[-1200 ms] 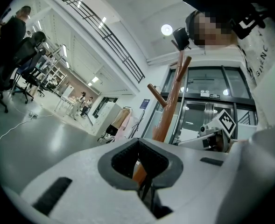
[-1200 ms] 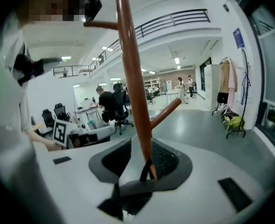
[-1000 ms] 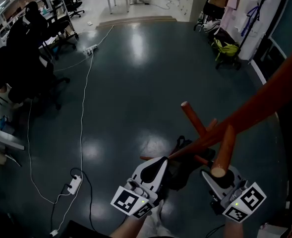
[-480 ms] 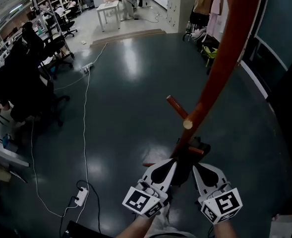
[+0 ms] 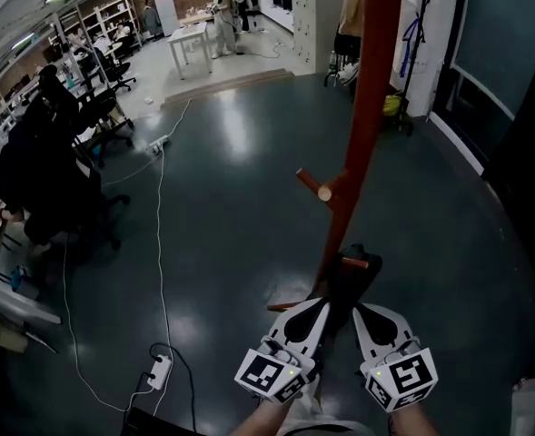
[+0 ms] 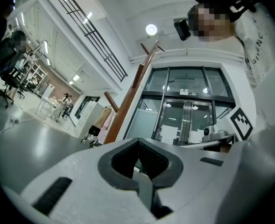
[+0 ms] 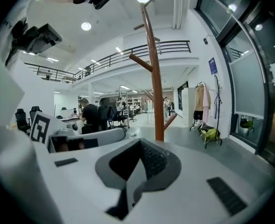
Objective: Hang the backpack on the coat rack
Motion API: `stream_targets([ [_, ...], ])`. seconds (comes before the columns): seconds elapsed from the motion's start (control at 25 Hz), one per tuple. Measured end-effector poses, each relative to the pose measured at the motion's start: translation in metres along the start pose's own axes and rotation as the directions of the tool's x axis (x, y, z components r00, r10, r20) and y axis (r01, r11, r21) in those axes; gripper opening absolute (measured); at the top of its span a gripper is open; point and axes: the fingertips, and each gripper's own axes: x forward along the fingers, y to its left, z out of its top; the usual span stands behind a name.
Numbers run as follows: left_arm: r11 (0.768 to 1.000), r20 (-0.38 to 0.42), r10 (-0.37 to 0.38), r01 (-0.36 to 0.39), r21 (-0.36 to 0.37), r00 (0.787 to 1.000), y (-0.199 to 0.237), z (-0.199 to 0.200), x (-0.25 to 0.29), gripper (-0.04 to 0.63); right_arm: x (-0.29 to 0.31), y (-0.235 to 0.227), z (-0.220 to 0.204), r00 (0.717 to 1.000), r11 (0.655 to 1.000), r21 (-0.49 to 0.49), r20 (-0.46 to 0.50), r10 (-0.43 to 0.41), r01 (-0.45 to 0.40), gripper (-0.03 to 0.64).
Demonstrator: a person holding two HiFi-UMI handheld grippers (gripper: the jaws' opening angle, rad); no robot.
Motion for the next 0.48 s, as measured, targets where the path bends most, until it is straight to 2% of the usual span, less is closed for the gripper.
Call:
stream_targets([
  [0.2, 1.0, 0.005, -0.007, 0.007, -0.005, 1.0, -0.015, 0.0, -0.008, 0.011, -0.014, 0.005, 0.0, 1.0, 1.0, 0.002, 0.0, -0.014, 0.014, 0.017],
  [0.48, 1.0, 0.007, -0.016, 0.016, -0.024, 1.0, -0.013, 0.003, -0.022, 0.009, -0.011, 0.022, -0.001, 1.0, 1.0, -0.018, -0.016, -0.017, 0.017, 0.017],
])
